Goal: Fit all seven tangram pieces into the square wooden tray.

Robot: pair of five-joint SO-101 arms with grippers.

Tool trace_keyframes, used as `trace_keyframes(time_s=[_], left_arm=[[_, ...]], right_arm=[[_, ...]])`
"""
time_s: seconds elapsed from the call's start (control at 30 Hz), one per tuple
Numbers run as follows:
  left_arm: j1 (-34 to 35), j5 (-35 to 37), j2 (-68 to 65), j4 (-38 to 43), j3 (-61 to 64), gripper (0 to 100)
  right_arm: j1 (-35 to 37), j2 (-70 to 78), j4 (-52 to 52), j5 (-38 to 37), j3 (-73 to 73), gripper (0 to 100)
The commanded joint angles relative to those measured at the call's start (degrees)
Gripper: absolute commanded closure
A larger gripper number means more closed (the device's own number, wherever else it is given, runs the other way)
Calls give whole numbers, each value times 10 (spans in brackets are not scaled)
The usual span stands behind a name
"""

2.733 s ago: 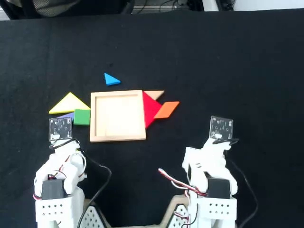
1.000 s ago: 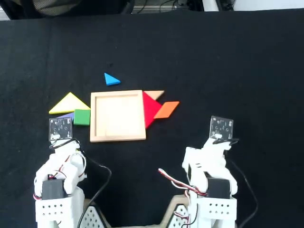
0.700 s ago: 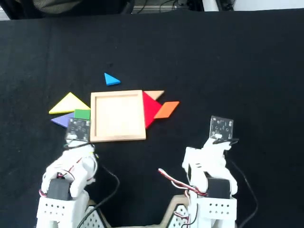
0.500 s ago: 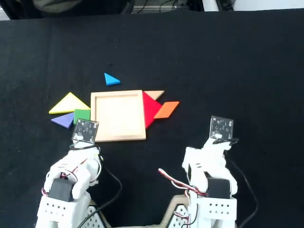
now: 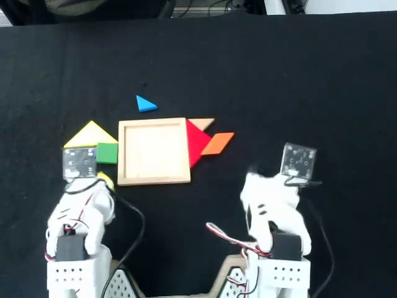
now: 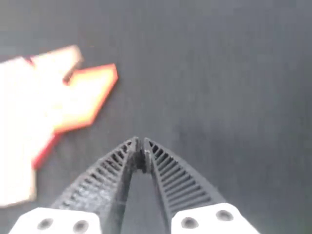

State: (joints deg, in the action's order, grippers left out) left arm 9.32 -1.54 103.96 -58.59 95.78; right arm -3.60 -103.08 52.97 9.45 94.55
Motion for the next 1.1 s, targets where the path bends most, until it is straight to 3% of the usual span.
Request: trace_keyframes(time_s=[0.0,0.17,0.23,0.47,0.6,0.83,1.07], left_arm=[[41,-6,4,-21,-62,968],[85,-24,4,-14,-120,967],[89,-20,4,-18,-126,967],[109,-3,1,4,-229,966],[63,-4,-47,-54,-355,930],[39,-27,-342,-93,-561,877],[40,-36,-675,-228,-766,873]], right_arm=[[-4,-8,-103,-25,-58,986],[-21,-8,-122,-239,-102,986],[-29,-8,-122,-287,-104,986],[-31,-2,-90,-270,-187,986],[-5,20,-11,-251,-319,986],[42,213,65,-251,-524,924],[85,524,152,-254,-697,883]])
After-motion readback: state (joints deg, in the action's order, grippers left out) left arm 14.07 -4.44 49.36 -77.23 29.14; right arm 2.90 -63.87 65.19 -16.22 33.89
